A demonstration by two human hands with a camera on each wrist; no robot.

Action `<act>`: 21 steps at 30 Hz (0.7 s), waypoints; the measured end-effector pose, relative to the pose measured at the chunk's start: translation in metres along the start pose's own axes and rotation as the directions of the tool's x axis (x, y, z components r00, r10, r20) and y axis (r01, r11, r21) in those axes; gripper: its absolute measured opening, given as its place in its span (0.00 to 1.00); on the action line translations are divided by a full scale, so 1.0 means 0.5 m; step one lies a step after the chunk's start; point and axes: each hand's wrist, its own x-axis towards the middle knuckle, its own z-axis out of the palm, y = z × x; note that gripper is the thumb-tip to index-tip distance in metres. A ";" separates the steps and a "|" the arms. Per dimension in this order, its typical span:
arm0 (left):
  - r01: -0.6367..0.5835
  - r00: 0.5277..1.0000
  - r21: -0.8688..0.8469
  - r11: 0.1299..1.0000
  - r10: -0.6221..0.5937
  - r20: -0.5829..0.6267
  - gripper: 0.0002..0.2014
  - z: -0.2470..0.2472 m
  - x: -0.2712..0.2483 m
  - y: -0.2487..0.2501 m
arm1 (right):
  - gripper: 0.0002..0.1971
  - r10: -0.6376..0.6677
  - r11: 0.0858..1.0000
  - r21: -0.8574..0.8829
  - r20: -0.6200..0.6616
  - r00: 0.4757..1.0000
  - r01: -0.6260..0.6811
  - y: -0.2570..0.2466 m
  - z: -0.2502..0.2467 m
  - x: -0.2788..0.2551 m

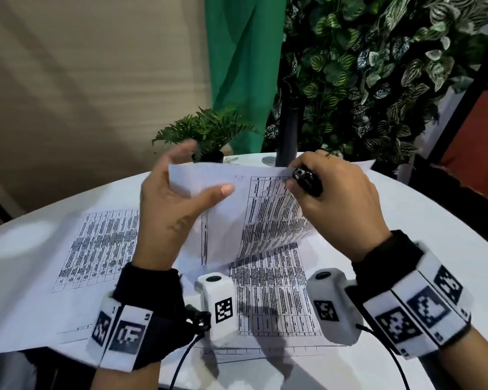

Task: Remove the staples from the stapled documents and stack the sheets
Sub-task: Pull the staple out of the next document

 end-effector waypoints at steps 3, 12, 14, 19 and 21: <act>-0.194 0.976 0.274 0.942 0.214 -0.044 0.49 -0.008 0.007 0.017 | 0.05 -0.012 1.000 -0.026 -0.016 1.000 0.011 -0.009 -0.004 0.000; -0.323 0.917 0.660 0.678 0.053 0.395 0.20 0.025 0.026 0.082 | 0.02 -0.019 1.000 -0.003 0.006 1.000 0.019 -0.032 -0.012 -0.007; -0.310 0.900 0.604 0.734 0.022 0.435 0.26 0.025 0.030 0.073 | 0.02 -0.009 1.000 -0.013 0.022 1.000 0.009 -0.032 -0.014 -0.010; -0.309 0.872 0.527 0.792 0.015 0.489 0.34 0.034 0.030 0.056 | 0.03 -0.012 0.999 -0.035 0.013 1.000 0.013 -0.024 -0.007 -0.013; -0.304 0.868 0.504 0.808 0.016 0.497 0.32 0.034 0.031 0.055 | 0.04 -0.030 0.999 0.019 -0.042 0.999 0.031 -0.018 -0.003 -0.012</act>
